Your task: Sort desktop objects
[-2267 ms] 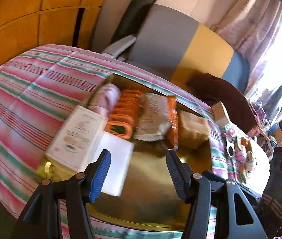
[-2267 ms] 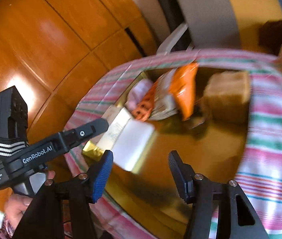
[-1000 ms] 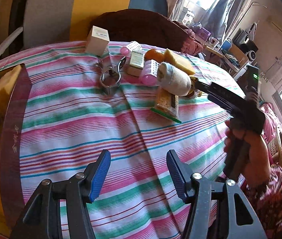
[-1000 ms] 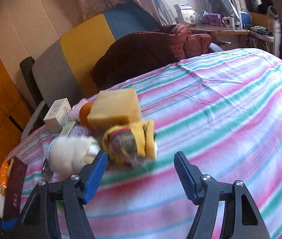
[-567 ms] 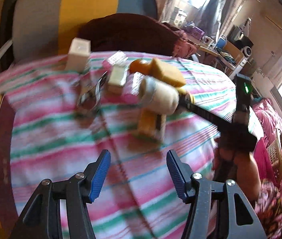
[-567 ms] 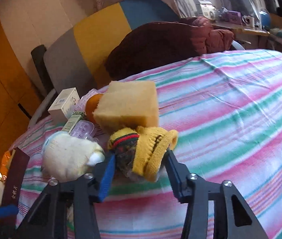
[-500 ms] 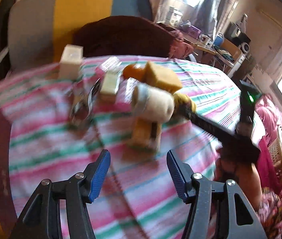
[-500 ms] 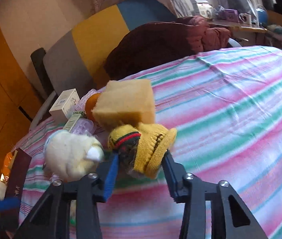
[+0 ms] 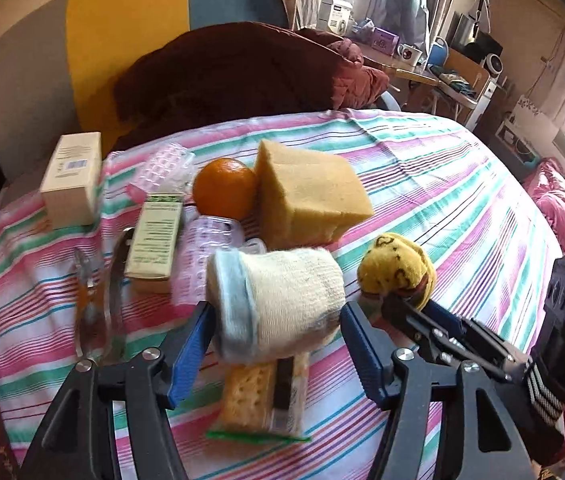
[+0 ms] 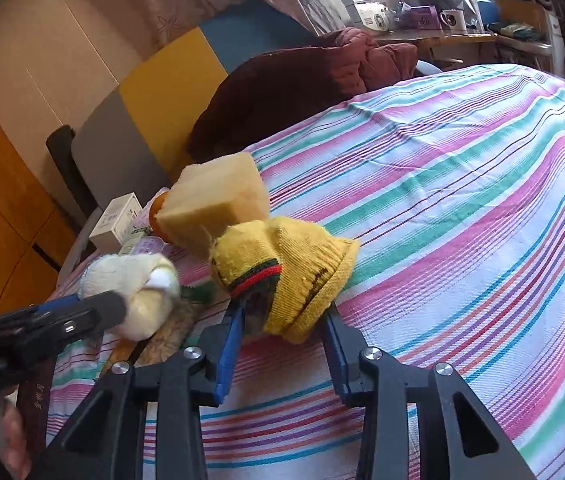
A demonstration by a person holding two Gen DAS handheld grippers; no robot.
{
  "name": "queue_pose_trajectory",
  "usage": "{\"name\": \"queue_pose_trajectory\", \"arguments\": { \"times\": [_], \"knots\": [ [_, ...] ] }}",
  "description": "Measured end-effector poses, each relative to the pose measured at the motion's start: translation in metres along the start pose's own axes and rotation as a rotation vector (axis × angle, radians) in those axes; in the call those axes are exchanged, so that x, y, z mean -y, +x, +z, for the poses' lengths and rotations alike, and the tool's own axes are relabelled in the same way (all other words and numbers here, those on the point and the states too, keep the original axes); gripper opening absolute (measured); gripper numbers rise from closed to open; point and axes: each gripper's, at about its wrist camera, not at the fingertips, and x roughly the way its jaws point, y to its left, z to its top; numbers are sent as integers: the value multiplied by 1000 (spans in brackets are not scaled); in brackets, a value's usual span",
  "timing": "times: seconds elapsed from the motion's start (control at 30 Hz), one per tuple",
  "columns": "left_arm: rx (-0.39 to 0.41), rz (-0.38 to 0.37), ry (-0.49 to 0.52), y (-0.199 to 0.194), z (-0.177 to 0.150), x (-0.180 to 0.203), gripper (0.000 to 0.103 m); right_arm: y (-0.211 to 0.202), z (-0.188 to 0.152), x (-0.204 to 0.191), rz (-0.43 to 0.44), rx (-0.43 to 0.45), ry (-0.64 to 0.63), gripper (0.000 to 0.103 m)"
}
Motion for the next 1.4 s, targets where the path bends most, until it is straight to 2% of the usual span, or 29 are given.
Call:
{"name": "queue_pose_trajectory", "arguments": {
  "times": [0.13,0.2,0.23,0.37,0.67,0.97,1.07,1.1,1.13,1.2,1.3,1.4],
  "knots": [
    [21,-17,40,2,-8,5,59,1,-1,1,6,1,7,39],
    [28,-22,39,-2,-13,4,51,1,-1,1,3,2,4,39],
    [26,-24,33,-4,-15,2,40,1,-1,1,2,3,3,39],
    [27,-56,-18,-16,-30,-8,41,1,-1,0,-7,4,-6,39],
    [35,-135,-63,-52,-79,-32,41,-9,-4,-4,-42,40,-18,37],
    [-3,-161,-83,-71,-127,-58,41,-31,-30,-11,3,-7,-24,36],
    [3,-174,-104,-75,-138,-66,41,-36,-38,-11,-4,-18,-16,42],
    [5,-175,-107,-77,-140,-68,41,-38,-39,-11,2,-13,-6,49],
    [6,-174,-108,-78,-143,-69,41,-41,-41,-11,5,-9,1,52],
    [8,-177,-111,-81,-148,-71,41,-50,-45,-15,-36,17,-4,57],
    [5,-187,-118,-84,-154,-74,41,-69,-48,-31,-47,81,-35,61],
    [-2,-207,-143,-87,-162,-81,41,-76,-49,-65,50,79,-126,65]
  ]
}}
